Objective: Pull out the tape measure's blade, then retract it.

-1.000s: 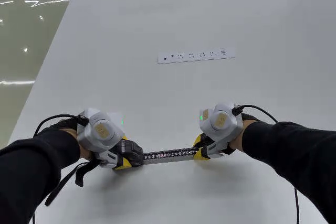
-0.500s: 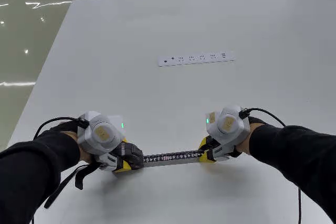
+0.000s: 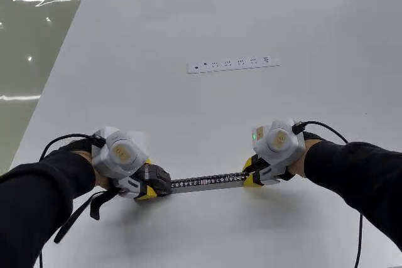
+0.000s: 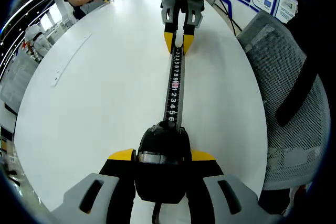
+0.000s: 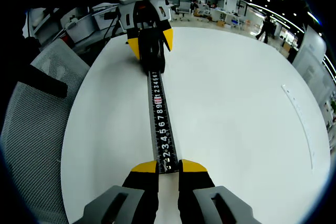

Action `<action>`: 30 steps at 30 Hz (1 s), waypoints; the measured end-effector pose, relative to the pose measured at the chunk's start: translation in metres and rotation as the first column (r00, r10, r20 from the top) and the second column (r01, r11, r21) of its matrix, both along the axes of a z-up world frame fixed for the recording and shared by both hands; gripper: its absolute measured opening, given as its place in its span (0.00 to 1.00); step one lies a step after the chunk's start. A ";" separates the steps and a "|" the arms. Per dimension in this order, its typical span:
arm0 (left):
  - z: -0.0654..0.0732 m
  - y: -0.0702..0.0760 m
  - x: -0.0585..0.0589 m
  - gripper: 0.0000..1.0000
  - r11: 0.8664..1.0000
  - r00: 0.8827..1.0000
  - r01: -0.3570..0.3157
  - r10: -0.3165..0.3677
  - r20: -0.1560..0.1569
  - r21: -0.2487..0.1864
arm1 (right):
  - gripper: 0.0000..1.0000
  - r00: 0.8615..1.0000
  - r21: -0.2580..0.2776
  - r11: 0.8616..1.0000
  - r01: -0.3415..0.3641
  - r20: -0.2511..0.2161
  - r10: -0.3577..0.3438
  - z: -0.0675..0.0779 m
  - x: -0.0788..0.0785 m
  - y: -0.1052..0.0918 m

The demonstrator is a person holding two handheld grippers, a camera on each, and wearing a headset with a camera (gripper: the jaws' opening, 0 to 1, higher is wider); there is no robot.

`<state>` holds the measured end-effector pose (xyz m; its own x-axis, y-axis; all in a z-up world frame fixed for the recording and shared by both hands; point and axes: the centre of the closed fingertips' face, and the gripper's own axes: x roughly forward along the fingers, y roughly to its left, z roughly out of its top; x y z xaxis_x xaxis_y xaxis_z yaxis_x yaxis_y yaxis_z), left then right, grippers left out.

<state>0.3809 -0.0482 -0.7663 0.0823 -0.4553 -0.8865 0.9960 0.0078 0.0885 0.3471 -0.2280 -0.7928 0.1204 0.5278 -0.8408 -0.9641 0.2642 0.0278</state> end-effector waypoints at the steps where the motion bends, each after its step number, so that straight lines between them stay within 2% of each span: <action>1: 0.000 0.000 0.000 0.31 1.000 1.000 0.000 0.000 0.000 0.000 | 0.09 1.000 0.000 1.000 0.000 0.000 0.000 0.000 0.000 -0.001; 30: 0.000 -0.001 0.000 0.31 1.000 1.000 0.000 0.000 0.002 0.002 | 0.09 1.000 0.001 1.000 0.022 -0.004 -0.022 -0.001 -0.002 -0.018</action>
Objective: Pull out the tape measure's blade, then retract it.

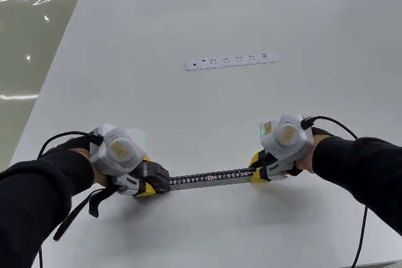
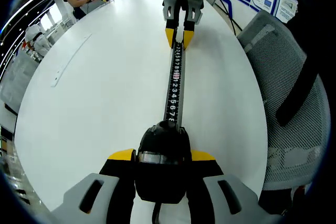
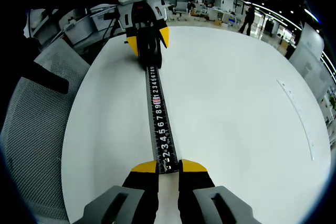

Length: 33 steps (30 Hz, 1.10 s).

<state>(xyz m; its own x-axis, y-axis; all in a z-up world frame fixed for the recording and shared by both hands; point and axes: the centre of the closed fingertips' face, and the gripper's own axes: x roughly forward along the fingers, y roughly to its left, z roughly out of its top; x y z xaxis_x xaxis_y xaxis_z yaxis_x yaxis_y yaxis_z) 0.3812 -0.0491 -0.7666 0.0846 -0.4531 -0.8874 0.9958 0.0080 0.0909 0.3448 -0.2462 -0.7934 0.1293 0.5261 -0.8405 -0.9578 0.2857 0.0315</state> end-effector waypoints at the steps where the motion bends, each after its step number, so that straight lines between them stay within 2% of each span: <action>1: 0.000 0.000 0.000 0.31 1.000 1.000 0.000 0.000 0.000 0.000 | 0.09 1.000 -0.002 1.000 0.000 0.000 0.000 0.000 0.000 0.000; 33: 0.000 0.000 0.000 0.31 1.000 1.000 -0.002 0.002 -0.003 -0.005 | 0.09 1.000 -0.019 1.000 0.005 -0.003 -0.006 0.000 -0.003 -0.018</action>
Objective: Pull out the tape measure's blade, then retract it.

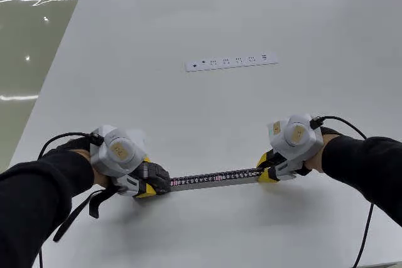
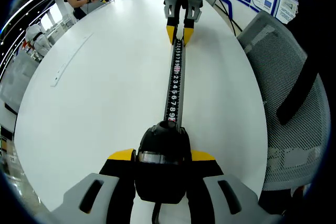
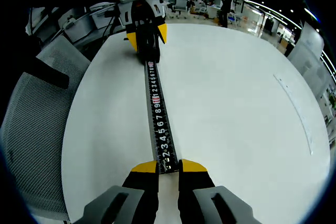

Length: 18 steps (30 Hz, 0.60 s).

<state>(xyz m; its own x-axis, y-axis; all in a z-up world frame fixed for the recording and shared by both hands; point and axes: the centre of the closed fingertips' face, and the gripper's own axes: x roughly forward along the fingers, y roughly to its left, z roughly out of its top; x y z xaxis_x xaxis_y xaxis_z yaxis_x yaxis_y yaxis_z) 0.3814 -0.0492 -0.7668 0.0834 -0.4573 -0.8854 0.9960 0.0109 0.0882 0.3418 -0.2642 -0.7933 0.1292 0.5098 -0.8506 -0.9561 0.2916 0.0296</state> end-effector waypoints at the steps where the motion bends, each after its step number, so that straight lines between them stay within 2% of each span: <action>1: 0.000 0.000 0.000 0.31 1.000 1.000 0.000 0.000 0.001 0.000 | 0.09 1.000 0.001 1.000 0.002 -0.001 -0.002 0.000 0.000 -0.001; 18: 0.000 0.000 0.000 0.32 1.000 1.000 0.000 0.000 0.000 0.000 | 0.09 1.000 0.001 1.000 0.005 -0.003 -0.005 0.000 -0.002 -0.008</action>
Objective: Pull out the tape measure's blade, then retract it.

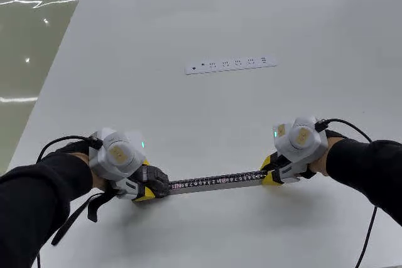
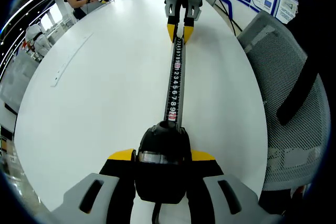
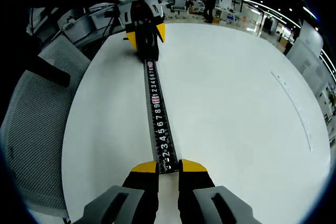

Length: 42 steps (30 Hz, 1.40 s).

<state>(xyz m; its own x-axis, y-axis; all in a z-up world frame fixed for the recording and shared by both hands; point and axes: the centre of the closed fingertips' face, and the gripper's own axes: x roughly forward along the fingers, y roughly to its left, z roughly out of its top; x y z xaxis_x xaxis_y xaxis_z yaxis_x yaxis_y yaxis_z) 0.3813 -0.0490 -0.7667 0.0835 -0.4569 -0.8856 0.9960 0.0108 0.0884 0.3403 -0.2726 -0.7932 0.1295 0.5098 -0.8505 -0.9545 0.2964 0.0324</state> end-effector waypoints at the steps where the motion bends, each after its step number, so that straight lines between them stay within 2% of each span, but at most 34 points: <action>1: 0.000 0.000 0.000 0.31 1.000 1.000 0.000 0.000 0.000 -0.001 | 0.09 1.000 0.000 1.000 -0.001 0.000 0.001 0.000 0.000 0.000; 42: -0.001 0.000 0.001 0.32 1.000 1.000 -0.002 0.002 -0.009 0.006 | 0.09 1.000 0.003 1.000 0.014 -0.008 -0.014 0.000 -0.001 -0.014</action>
